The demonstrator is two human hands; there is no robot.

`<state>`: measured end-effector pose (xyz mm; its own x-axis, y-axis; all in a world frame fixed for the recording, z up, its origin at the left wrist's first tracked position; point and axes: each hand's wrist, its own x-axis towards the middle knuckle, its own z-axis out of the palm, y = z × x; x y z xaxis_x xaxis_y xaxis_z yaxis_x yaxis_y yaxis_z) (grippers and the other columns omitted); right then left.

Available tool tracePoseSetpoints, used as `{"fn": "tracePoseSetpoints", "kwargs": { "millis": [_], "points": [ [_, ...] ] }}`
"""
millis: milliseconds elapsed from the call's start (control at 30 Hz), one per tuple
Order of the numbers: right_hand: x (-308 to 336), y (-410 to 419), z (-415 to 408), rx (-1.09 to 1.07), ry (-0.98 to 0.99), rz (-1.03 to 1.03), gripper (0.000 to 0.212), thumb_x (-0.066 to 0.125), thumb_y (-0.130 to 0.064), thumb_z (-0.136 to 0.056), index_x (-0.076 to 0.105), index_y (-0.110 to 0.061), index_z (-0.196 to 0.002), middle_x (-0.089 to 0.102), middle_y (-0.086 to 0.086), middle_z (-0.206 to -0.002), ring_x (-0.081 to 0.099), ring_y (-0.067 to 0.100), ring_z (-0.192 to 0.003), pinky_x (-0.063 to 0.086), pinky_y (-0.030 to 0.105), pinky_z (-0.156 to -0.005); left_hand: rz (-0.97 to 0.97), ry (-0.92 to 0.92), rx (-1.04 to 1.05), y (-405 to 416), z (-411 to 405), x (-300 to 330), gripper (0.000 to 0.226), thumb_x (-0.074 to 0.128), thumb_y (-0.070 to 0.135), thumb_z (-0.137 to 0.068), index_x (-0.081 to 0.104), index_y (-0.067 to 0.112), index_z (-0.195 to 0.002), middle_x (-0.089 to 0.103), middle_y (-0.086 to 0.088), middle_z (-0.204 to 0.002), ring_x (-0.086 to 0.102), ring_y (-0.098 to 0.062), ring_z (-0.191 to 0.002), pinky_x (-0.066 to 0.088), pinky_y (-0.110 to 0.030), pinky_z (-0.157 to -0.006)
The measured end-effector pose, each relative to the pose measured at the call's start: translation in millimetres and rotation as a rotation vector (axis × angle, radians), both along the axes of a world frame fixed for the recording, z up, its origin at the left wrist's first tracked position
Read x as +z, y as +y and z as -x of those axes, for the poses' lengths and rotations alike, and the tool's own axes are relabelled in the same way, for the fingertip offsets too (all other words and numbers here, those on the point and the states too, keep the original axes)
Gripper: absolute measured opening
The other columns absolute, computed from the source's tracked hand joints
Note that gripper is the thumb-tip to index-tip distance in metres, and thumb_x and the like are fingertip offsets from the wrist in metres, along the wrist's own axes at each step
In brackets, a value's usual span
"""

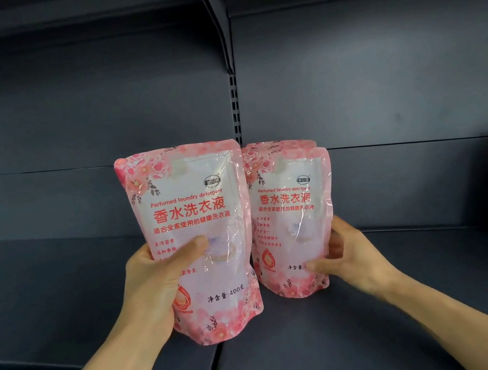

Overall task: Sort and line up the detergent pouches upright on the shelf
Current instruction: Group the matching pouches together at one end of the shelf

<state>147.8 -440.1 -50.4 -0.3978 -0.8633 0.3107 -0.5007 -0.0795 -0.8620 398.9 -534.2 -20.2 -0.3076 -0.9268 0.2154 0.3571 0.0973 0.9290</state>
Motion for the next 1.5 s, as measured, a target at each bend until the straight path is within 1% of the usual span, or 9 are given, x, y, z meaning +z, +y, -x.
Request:
{"fn": "tracePoseSetpoints", "kwargs": {
  "millis": [100,200,500,667,800,867,1000,1200,1500],
  "points": [
    [21.9,3.9,-1.6,-0.009,-0.063,0.131,0.08,0.079,-0.006,-0.071,0.033,-0.038,-0.128,0.068,-0.01,-0.107,0.068,0.007,-0.096,0.058,0.025,-0.075,-0.012,-0.006,0.003,1.3,3.1,-1.8,0.051,0.079,0.021,-0.048,0.069,0.01,-0.097,0.075,-0.006,-0.092,0.07,-0.028,-0.087,0.054,-0.04,-0.072],
    [39.2,2.7,-3.6,-0.047,0.019,0.18,0.077,0.073,-0.005,-0.079,0.026,-0.046,-0.124,0.066,-0.011,-0.106,0.068,0.007,-0.092,0.056,0.019,-0.068,-0.025,-0.003,0.001,1.6,5.9,-3.7,0.053,0.08,0.021,-0.048,0.069,0.01,-0.098,0.075,-0.007,-0.093,0.07,-0.03,-0.089,0.054,-0.043,-0.075],
    [33.5,-5.3,-11.5,-0.191,0.196,0.234,0.058,0.063,-0.003,-0.086,0.031,-0.029,-0.126,0.061,-0.013,-0.101,0.068,0.009,-0.083,0.059,0.026,-0.068,-0.022,-0.01,-0.034,4.5,7.3,-5.8,0.055,0.09,0.021,-0.042,0.07,0.013,-0.093,0.075,-0.006,-0.09,0.071,-0.028,-0.085,0.054,-0.04,-0.071],
    [32.4,-1.8,-10.8,-0.19,0.167,0.236,0.055,0.064,-0.005,-0.086,0.032,-0.032,-0.122,0.063,-0.012,-0.102,0.067,0.003,-0.084,0.056,0.015,-0.062,-0.016,-0.003,-0.042,9.7,10.6,-7.3,0.048,0.08,0.021,-0.047,0.07,0.012,-0.092,0.075,-0.006,-0.09,0.07,-0.029,-0.089,0.054,-0.044,-0.076],
    [37.7,17.1,-12.0,-0.224,0.121,0.302,0.067,0.066,-0.015,-0.086,0.025,-0.031,-0.136,0.058,-0.012,-0.114,0.059,0.0,-0.104,0.05,0.018,-0.084,-0.002,-0.004,-0.089,17.4,21.5,-7.3,0.049,0.08,0.021,-0.046,0.069,0.013,-0.093,0.075,-0.005,-0.089,0.071,-0.027,-0.086,0.054,-0.041,-0.073],
    [42.6,30.8,-12.6,-0.255,0.12,0.369,0.059,0.062,-0.014,-0.088,0.029,-0.026,-0.136,0.055,-0.011,-0.119,0.055,0.001,-0.111,0.045,0.021,-0.092,0.002,-0.004,-0.123,22.2,30.5,-7.0,0.049,0.08,0.021,-0.047,0.069,0.013,-0.093,0.075,-0.005,-0.09,0.071,-0.025,-0.085,0.054,-0.04,-0.072],
    [52.7,53.4,-21.0,-0.116,0.056,0.298,0.03,0.059,-0.018,-0.09,0.05,-0.025,-0.118,0.063,-0.012,-0.109,0.06,-0.001,-0.101,0.049,0.02,-0.085,0.014,-0.036,-0.179,31.8,52.5,-8.9,0.052,0.081,0.024,-0.045,0.07,0.014,-0.095,0.076,-0.004,-0.09,0.072,-0.024,-0.086,0.055,-0.043,-0.076],
    [45.2,60.9,-34.3,-0.001,0.09,0.137,0.03,0.068,-0.014,-0.085,0.056,-0.024,-0.11,0.069,-0.017,-0.104,0.066,0.001,-0.096,0.054,0.02,-0.082,0.032,-0.115,-0.242,38.9,77.2,-16.4,0.048,0.092,0.029,-0.043,0.074,0.019,-0.087,0.076,-0.005,-0.091,0.071,-0.028,-0.089,0.053,-0.057,-0.086],
    [44.1,50.7,-39.6,-0.214,0.099,0.168,0.021,0.068,-0.005,-0.083,0.06,-0.022,-0.093,0.073,-0.011,-0.088,0.07,0.001,-0.077,0.056,0.018,-0.066,0.192,-0.205,-0.319,27.8,78.3,-13.4,0.046,0.084,0.022,-0.058,0.066,0.024,-0.1,0.075,0.01,-0.089,0.071,-0.008,-0.084,0.053,-0.015,-0.059]
  ]
}}
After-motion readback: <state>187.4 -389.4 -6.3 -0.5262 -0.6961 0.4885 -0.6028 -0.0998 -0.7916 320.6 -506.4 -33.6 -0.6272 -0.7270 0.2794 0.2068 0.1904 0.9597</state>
